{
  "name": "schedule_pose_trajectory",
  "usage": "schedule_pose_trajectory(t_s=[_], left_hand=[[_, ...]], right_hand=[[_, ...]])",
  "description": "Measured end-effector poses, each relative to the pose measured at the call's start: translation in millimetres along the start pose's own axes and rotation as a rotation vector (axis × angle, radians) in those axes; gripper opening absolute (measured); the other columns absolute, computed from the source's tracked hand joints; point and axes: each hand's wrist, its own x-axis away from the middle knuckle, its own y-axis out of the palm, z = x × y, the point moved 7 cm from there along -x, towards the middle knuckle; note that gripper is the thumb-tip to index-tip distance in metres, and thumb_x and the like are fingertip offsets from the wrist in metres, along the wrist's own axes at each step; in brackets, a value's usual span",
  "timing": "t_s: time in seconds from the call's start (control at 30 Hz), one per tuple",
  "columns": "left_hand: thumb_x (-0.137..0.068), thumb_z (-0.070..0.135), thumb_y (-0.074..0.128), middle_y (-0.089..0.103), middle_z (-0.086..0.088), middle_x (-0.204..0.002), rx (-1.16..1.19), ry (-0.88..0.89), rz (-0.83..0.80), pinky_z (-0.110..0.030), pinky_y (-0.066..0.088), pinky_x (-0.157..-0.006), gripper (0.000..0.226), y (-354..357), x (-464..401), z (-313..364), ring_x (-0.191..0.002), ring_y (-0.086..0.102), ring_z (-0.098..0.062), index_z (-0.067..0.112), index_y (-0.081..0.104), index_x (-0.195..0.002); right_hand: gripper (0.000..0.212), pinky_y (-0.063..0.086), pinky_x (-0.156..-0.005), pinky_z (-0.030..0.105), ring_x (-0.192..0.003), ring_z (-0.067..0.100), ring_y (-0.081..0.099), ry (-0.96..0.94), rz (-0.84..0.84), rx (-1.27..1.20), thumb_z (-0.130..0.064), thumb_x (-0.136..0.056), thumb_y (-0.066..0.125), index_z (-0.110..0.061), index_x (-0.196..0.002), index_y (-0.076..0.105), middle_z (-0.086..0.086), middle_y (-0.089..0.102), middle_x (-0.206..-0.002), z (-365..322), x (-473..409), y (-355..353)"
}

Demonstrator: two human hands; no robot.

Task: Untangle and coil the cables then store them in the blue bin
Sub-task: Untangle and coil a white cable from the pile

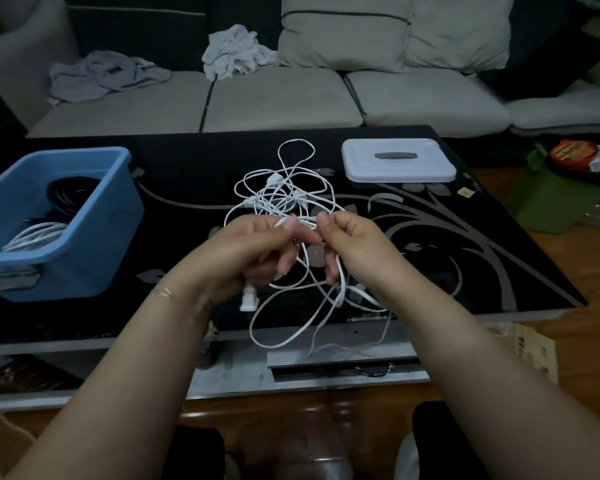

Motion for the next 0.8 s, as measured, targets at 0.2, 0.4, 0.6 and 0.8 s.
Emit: schedule_pose_trajectory(t_s=[0.2, 0.4, 0.6, 0.8], left_hand=[[-0.091, 0.03, 0.039, 0.059, 0.005, -0.058, 0.363, 0.048, 0.097, -0.014, 0.02, -0.036, 0.042, 2.4, -8.5, 2.0, -0.03, 0.03, 0.0, 0.002, 0.067, -0.104], [-0.09, 0.023, 0.046, 0.055, 0.008, -0.066, 0.543, 0.107, 0.24, -0.012, 0.043, -0.046, 0.042, -6.5, -9.5, 5.1, -0.046, 0.048, -0.001, -0.002, 0.055, -0.122], [-0.102, 0.009, 0.036, 0.061, -0.003, -0.076, 0.503, 0.206, 0.404, -0.03, 0.059, -0.07, 0.024, -17.3, -9.3, 9.1, -0.085, 0.073, -0.021, -0.004, 0.057, -0.099], [-0.104, 0.012, 0.034, 0.072, -0.005, -0.091, 0.063, 0.295, 0.513, -0.036, 0.055, -0.09, 0.033, -18.8, -8.6, 10.4, -0.099, 0.07, -0.025, 0.016, 0.067, -0.098]], right_hand=[[0.03, 0.044, -0.046, 0.028, -0.04, 0.02, 0.052, 0.041, -0.029, -0.041, -0.027, -0.104, 0.032, -0.01, -0.09, 0.052, 0.008, 0.058, -0.052, 3.3, -1.8, 15.9], [0.015, 0.05, -0.058, 0.03, -0.051, 0.013, 0.059, 0.009, -0.155, 0.339, -0.024, -0.102, 0.039, -0.02, -0.094, 0.051, -0.003, 0.062, -0.058, 6.2, 0.6, 28.9], [0.018, 0.043, -0.063, 0.034, -0.076, 0.024, 0.054, -0.185, -0.198, 0.801, -0.033, -0.098, 0.043, -0.019, -0.104, 0.051, -0.003, 0.055, -0.078, -3.0, 13.1, 41.3], [0.016, 0.048, -0.068, 0.039, -0.079, 0.025, 0.056, -0.205, -0.254, 0.822, -0.031, -0.096, 0.049, -0.015, -0.099, 0.053, 0.005, 0.061, -0.083, -3.0, 14.9, 42.1]])
